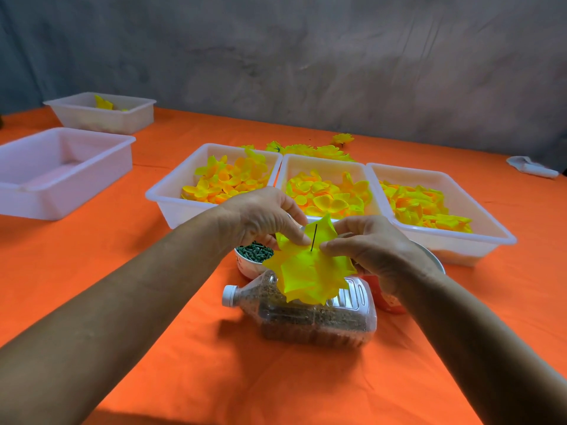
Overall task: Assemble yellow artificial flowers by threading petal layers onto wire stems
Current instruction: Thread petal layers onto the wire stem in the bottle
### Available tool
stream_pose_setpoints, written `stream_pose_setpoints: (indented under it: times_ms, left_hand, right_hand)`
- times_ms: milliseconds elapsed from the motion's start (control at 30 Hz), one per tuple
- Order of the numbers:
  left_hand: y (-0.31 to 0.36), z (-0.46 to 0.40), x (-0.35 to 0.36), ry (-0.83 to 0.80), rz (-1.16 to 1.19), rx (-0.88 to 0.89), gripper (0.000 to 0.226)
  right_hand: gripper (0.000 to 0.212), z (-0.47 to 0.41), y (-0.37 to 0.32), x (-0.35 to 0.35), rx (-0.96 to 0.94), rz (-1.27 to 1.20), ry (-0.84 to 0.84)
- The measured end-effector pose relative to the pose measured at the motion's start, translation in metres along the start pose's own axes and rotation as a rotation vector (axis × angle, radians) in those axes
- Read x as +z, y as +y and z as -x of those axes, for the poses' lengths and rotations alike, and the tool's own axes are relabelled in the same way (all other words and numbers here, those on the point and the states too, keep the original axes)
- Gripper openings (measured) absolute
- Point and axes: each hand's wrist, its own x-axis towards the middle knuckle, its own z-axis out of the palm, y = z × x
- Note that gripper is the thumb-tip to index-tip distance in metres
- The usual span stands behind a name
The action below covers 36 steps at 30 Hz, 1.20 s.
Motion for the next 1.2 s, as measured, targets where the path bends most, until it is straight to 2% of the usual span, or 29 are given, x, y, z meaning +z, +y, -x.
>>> stream_pose_setpoints:
  times_ms: [100, 200, 933, 1200]
  left_hand:
    - [0.001, -0.001, 0.001, 0.009, -0.013, 0.019, 0.029]
    - [0.001, -0.002, 0.001, 0.017, -0.037, 0.026, 0.03]
    - [-0.012, -0.003, 0.009, 0.001, -0.123, 0.14, 0.033]
    - [-0.016, -0.006, 0.008, 0.017, -0.15, 0.15, 0.029]
  right_hand:
    - [0.011, 0.0, 0.001, 0.0, 0.011, 0.037, -0.01]
    - [0.018, 0.0, 0.003, 0.0, 0.014, 0.072, 0.012]
    - [0.031, 0.0, 0.012, 0.005, -0.023, 0.051, -0.011]
    - [0.039, -0.005, 0.026, 0.004, -0.081, 0.232, 0.095]
